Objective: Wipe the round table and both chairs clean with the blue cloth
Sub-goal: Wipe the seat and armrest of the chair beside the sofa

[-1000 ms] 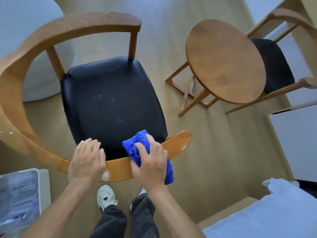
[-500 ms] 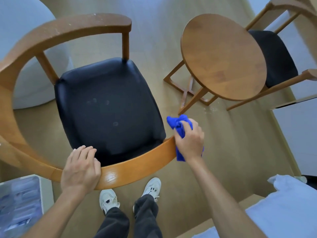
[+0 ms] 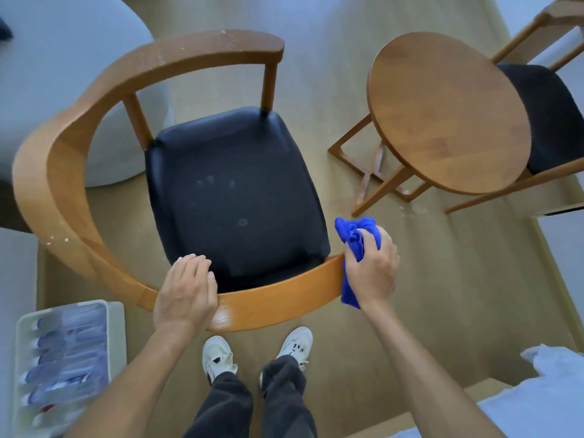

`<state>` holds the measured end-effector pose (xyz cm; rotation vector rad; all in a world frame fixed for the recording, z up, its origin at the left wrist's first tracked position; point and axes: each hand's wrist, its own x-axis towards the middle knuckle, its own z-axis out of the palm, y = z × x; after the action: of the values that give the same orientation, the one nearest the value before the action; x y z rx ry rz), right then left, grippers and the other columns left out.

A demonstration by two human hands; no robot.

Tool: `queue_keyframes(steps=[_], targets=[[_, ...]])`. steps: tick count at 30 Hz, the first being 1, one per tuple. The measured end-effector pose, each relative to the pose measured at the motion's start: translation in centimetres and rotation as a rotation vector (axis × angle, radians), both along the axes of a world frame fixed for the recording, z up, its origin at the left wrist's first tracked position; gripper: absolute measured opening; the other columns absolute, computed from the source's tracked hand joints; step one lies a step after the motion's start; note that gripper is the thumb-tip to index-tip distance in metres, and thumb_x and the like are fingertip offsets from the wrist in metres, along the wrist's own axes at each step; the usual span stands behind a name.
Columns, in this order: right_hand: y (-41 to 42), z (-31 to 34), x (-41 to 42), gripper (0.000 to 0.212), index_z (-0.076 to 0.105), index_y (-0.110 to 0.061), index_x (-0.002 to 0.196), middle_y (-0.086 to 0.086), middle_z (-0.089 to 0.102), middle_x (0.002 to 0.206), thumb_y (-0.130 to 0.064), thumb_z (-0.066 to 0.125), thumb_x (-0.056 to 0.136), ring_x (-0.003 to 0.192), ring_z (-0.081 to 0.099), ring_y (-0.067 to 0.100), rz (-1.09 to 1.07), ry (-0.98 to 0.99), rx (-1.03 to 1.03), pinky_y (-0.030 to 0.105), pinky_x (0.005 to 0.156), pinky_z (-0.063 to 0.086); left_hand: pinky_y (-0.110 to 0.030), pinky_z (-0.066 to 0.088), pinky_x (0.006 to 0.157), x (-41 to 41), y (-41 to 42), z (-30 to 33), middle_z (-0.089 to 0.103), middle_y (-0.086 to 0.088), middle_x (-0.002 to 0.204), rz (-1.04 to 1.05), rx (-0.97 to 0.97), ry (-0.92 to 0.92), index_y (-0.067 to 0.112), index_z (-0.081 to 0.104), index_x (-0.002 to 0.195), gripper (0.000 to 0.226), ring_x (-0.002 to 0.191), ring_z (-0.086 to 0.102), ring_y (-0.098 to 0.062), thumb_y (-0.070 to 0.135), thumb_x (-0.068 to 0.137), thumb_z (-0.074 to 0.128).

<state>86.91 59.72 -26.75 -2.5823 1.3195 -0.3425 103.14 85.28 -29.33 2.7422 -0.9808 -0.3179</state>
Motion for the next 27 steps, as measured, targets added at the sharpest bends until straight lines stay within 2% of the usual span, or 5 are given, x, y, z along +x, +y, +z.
queue_keyframes(steps=[5, 10, 14, 21, 27], targets=[[13.1, 0.4, 3.5, 0.025, 0.065, -0.020, 0.100, 0.009, 0.056, 0.133, -0.030, 0.067, 0.077, 0.104, 0.057, 0.027, 0.149, -0.008, 0.105, 0.037, 0.077, 0.048, -0.037, 0.034, 0.103, 0.4, 0.4, 0.3, 0.066, -0.015, 0.105, 0.009, -0.126, 0.088, -0.001, 0.066, 0.101, 0.044, 0.107, 0.058, -0.034, 0.026, 0.092, 0.033], [19.9, 2.4, 5.7, 0.067, 0.038, -0.032, 0.144, 0.002, 0.026, 0.157, -0.036, 0.051, 0.079, 0.141, 0.027, 0.018, 0.229, -0.131, 0.544, 0.034, 0.114, 0.026, -0.032, 0.026, 0.111, -0.5, 1.0, 3.7, 0.054, -0.010, 0.130, 0.174, -0.379, 0.262, 0.003, 0.058, 0.121, 0.052, 0.128, 0.041, -0.024, 0.034, 0.094, 0.026], [13.0, 5.2, 3.5, 0.056, 0.043, -0.038, 0.134, -0.023, 0.045, 0.138, -0.006, 0.045, 0.089, 0.127, 0.041, -0.011, 0.104, -0.425, 1.278, 0.009, 0.101, 0.035, -0.044, 0.036, 0.104, -4.5, -0.5, 5.7, 0.048, -0.012, 0.136, 0.115, -0.288, 0.150, 0.010, 0.058, 0.124, 0.052, 0.127, 0.041, -0.031, 0.042, 0.089, 0.038], [8.5, 0.0, 5.1, 0.049, 0.069, -0.014, 0.112, -0.002, 0.070, 0.113, -0.031, 0.027, 0.092, 0.106, 0.060, 0.015, 0.188, -0.101, 0.633, 0.034, 0.104, 0.038, -0.058, 0.043, 0.091, -10.7, -6.1, 4.9, 0.048, -0.017, 0.138, 0.170, -0.004, 0.126, 0.018, 0.062, 0.117, 0.054, 0.130, 0.037, -0.047, 0.043, 0.069, 0.057], [8.8, -3.1, 4.7, 0.037, 0.062, -0.015, 0.065, -0.004, 0.063, 0.061, -0.022, 0.034, 0.089, 0.060, 0.061, 0.023, 0.327, 0.009, 0.111, 0.031, 0.070, 0.033, -0.049, 0.048, 0.086, -8.8, -4.3, 3.0, 0.056, -0.010, 0.130, -0.017, -0.153, -0.032, 0.022, 0.063, 0.101, 0.032, 0.119, 0.048, -0.038, 0.026, 0.070, 0.060]])
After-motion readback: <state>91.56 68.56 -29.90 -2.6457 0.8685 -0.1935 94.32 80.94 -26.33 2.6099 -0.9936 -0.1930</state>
